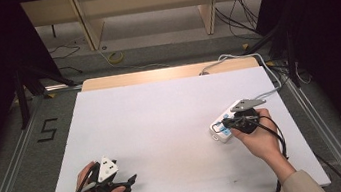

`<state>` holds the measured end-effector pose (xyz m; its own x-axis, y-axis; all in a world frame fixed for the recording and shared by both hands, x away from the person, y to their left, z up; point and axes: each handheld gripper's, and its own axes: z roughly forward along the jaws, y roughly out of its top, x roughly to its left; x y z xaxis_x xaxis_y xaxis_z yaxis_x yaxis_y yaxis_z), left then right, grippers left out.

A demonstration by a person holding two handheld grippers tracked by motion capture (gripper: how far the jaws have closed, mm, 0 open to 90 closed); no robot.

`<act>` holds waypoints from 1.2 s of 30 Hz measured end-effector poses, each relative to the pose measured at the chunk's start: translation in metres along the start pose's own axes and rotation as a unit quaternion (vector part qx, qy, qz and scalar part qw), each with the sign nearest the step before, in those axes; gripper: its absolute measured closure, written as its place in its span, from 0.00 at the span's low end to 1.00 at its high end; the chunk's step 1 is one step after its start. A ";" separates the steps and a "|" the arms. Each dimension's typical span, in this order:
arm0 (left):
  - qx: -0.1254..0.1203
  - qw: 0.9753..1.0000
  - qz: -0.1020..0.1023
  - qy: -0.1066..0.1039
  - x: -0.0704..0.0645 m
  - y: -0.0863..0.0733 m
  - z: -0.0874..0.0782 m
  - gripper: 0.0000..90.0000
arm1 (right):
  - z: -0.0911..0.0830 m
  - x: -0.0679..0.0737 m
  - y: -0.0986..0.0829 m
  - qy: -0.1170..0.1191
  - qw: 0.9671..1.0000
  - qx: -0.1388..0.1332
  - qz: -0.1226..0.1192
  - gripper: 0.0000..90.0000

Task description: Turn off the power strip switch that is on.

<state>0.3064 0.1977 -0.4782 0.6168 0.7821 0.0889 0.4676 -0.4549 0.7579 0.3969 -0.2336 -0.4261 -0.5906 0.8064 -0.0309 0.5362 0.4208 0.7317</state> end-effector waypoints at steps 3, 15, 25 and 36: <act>0.000 1.000 0.000 0.000 0.000 0.000 0.000 0.18 | -0.001 0.005 -0.004 0.010 1.000 -0.002 -0.005 0.92; 0.001 1.000 -0.001 0.000 0.000 0.000 0.000 0.18 | -0.005 0.015 -0.018 0.027 0.999 -0.018 -0.007 0.84; 0.000 1.000 -0.001 0.000 0.000 0.000 0.000 0.18 | -0.007 0.023 -0.031 0.048 0.998 -0.028 -0.015 0.75; 0.002 1.000 -0.001 -0.001 0.000 0.000 0.000 0.18 | -0.008 0.032 -0.046 0.067 0.997 -0.035 -0.019 0.66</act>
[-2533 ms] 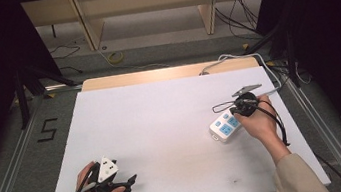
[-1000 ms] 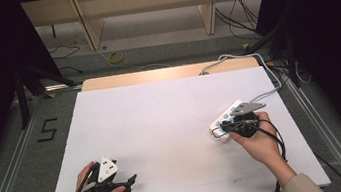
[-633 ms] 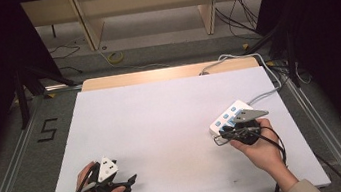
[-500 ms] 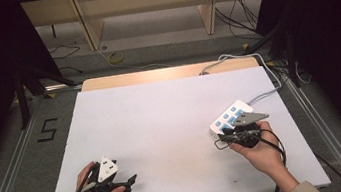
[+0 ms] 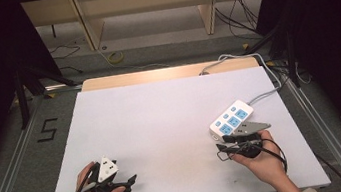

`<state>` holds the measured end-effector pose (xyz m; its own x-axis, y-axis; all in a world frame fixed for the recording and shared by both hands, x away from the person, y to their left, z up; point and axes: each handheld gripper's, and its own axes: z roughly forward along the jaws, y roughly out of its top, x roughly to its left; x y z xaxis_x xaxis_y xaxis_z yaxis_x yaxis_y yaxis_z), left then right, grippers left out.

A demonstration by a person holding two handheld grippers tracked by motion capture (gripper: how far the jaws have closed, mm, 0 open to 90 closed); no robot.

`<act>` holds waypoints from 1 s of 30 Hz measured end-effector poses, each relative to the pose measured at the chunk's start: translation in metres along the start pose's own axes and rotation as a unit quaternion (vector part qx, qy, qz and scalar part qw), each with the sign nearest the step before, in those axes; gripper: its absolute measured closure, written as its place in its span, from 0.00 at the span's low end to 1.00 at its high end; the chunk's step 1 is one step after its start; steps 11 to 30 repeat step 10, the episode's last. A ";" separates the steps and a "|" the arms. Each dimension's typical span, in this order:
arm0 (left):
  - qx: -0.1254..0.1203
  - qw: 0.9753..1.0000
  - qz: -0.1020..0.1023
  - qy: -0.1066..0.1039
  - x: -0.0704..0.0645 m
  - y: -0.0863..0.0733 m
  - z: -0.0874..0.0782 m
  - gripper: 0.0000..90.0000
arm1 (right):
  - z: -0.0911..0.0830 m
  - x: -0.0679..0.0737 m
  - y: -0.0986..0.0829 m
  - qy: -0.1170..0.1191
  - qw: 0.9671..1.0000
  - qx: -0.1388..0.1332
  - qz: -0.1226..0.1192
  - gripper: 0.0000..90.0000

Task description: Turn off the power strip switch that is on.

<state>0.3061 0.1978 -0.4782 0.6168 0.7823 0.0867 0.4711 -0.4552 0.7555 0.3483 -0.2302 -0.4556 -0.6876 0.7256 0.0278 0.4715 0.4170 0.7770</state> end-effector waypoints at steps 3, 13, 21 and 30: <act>0.000 1.000 0.000 0.000 0.000 0.000 0.000 0.18 | 0.000 0.002 -0.003 0.004 1.000 -0.003 -0.003 0.64; 0.001 1.000 -0.002 -0.001 0.000 0.000 0.001 0.18 | -0.001 0.002 -0.006 0.003 1.000 -0.012 -0.001 0.59; 0.001 1.000 -0.002 -0.001 0.000 0.000 0.001 0.18 | -0.001 0.002 -0.006 0.003 1.000 -0.012 -0.001 0.59; 0.001 1.000 -0.002 -0.001 0.000 0.000 0.001 0.18 | -0.001 0.002 -0.006 0.003 1.000 -0.012 -0.001 0.59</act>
